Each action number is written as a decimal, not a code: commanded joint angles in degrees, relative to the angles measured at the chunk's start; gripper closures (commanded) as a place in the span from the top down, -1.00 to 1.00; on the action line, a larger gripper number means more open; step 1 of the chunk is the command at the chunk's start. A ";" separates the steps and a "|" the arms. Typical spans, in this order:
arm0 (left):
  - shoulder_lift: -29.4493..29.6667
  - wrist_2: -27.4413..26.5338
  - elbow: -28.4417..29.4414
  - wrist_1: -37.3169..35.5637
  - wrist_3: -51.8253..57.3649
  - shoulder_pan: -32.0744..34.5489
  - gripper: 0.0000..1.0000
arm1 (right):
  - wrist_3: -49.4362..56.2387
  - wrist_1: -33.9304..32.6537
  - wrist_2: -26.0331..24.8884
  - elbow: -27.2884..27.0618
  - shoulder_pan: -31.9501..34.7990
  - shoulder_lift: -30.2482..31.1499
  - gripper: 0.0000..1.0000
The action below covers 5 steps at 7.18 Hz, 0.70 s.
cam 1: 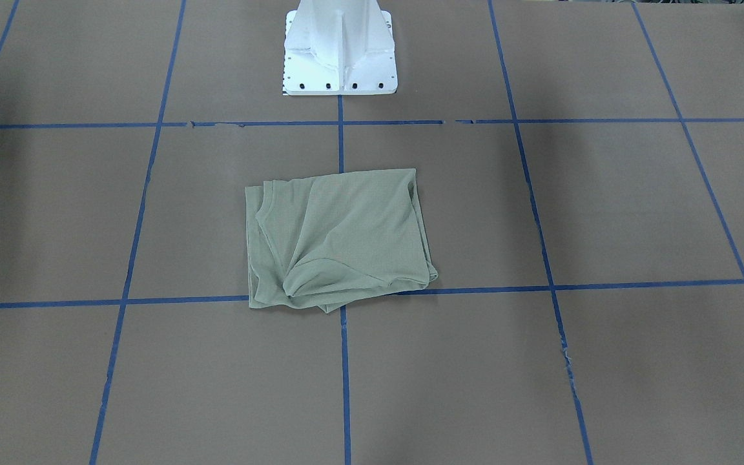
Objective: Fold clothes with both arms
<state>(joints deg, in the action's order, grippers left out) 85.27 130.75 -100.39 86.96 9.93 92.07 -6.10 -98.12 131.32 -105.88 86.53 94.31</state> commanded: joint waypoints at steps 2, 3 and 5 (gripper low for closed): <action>-0.28 0.29 -0.69 0.31 0.01 -0.22 1.00 | -0.05 -0.06 -0.28 0.06 -0.05 0.26 1.00; -0.28 0.20 -0.60 0.40 0.01 -0.22 1.00 | -0.14 0.03 -0.28 0.06 -0.05 0.26 1.00; -0.28 -0.15 -0.51 0.40 0.01 -0.22 1.00 | -0.14 0.03 -0.28 0.06 -0.13 0.35 1.00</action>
<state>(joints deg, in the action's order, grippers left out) 84.99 130.68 -100.93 87.35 9.93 91.85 -6.23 -98.10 131.05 -105.82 86.43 94.59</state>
